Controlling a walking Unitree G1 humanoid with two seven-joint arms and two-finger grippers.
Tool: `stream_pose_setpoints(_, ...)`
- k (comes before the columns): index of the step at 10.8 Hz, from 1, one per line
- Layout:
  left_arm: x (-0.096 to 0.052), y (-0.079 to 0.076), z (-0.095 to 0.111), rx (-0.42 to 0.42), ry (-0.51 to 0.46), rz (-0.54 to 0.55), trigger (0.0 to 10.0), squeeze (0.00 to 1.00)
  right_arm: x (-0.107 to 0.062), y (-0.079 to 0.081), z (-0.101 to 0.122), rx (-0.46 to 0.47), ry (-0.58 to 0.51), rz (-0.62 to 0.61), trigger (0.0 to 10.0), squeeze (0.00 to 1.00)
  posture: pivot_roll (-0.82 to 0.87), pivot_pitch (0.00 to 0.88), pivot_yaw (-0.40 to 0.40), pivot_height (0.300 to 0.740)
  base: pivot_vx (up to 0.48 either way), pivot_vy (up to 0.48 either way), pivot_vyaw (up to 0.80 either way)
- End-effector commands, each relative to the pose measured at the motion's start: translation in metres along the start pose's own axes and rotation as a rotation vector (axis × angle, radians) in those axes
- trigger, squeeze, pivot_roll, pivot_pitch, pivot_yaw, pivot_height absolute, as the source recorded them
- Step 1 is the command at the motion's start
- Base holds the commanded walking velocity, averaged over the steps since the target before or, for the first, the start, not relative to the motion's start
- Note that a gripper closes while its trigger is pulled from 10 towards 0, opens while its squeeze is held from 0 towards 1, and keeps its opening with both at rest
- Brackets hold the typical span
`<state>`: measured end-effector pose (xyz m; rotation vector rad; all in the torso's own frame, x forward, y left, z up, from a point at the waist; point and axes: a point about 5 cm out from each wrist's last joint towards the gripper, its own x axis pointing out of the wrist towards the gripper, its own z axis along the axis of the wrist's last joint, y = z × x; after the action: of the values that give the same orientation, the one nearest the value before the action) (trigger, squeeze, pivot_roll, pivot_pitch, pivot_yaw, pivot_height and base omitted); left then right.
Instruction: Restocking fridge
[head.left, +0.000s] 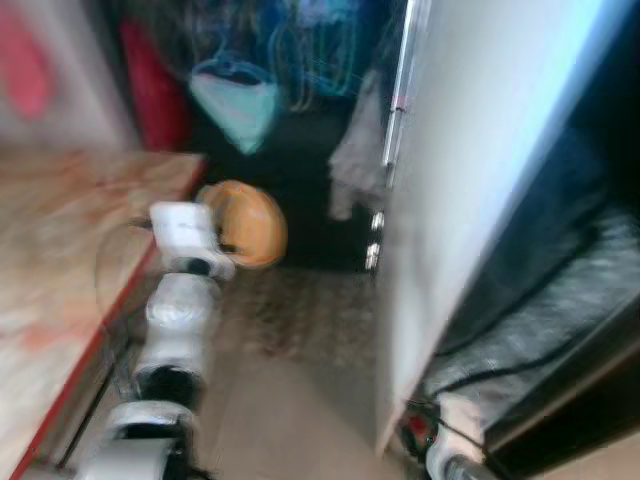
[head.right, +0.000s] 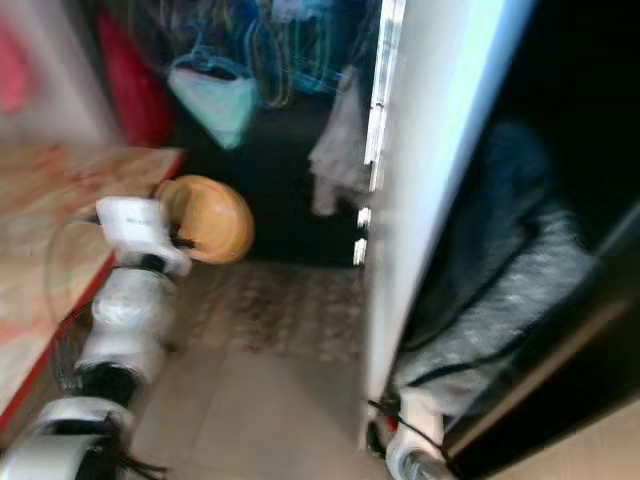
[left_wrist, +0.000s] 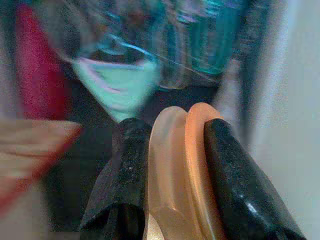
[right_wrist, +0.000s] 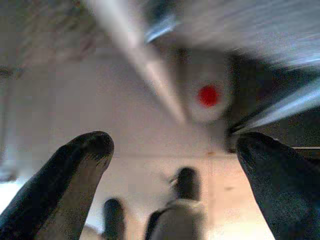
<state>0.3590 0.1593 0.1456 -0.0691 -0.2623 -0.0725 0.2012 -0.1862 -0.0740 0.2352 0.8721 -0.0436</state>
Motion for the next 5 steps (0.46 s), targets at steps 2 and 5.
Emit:
stream_pose_setpoints(2,-0.006,0.028,-0.022,-0.135,0.155,0.110,10.0,0.00,0.001,0.005,-0.001,0.006,0.002,0.014,10.0,0.00,0.13,0.000,0.049,0.740,0.000,0.000,-0.78)
stream_pose_setpoints(5,-0.077,0.048,-0.104,-0.224,0.689,0.196,10.0,0.00,0.001,0.005,-0.001,0.008,0.002,0.017,10.0,0.00,0.13,0.000,0.049,0.740,0.000,0.000,0.00)
